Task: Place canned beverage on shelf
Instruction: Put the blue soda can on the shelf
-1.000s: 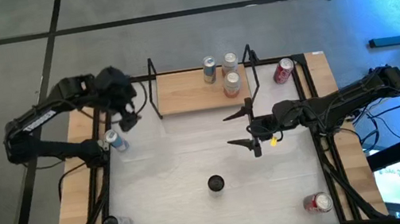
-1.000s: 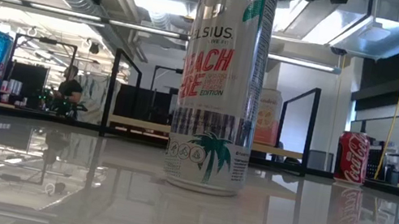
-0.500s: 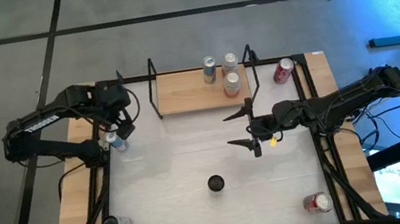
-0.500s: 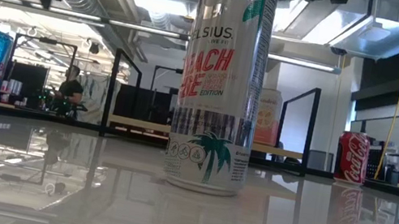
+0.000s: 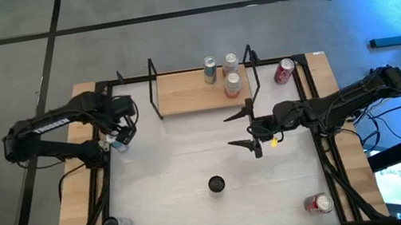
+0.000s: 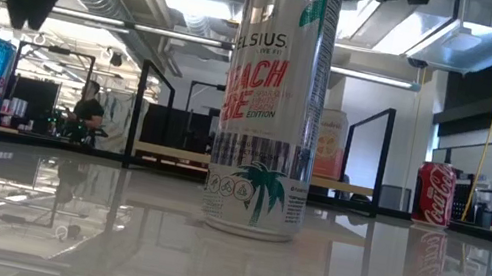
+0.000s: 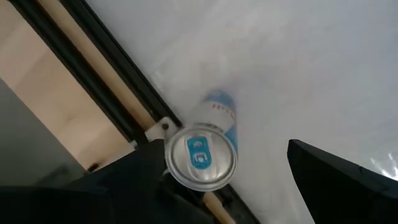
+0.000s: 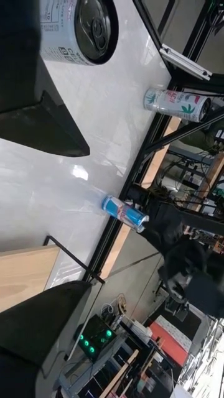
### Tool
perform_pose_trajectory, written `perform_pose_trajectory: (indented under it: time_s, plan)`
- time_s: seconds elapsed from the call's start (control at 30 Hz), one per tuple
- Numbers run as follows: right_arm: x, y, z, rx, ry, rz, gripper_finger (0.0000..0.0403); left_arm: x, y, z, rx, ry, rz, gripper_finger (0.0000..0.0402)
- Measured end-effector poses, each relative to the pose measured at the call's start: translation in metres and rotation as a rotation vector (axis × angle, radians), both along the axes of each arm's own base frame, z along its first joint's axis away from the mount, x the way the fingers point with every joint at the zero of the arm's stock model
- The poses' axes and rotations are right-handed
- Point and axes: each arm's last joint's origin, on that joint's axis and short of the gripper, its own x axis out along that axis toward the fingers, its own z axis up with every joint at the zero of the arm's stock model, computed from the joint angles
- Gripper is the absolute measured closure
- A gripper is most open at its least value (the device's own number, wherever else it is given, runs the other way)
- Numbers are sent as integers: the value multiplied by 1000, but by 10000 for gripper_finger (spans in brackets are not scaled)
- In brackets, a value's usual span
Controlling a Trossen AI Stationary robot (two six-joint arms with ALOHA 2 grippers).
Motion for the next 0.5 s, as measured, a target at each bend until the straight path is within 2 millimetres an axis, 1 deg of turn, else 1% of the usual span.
perform_pose_trajectory:
  time_s: [0.33, 0.5]
  plan:
    - [0, 0, 0, 0, 0, 1, 63, -4, -2, -23, -64, 75, 21, 72]
    - [0, 0, 0, 0, 0, 1, 63, -7, -3, -32, -58, 116, 53, 72]
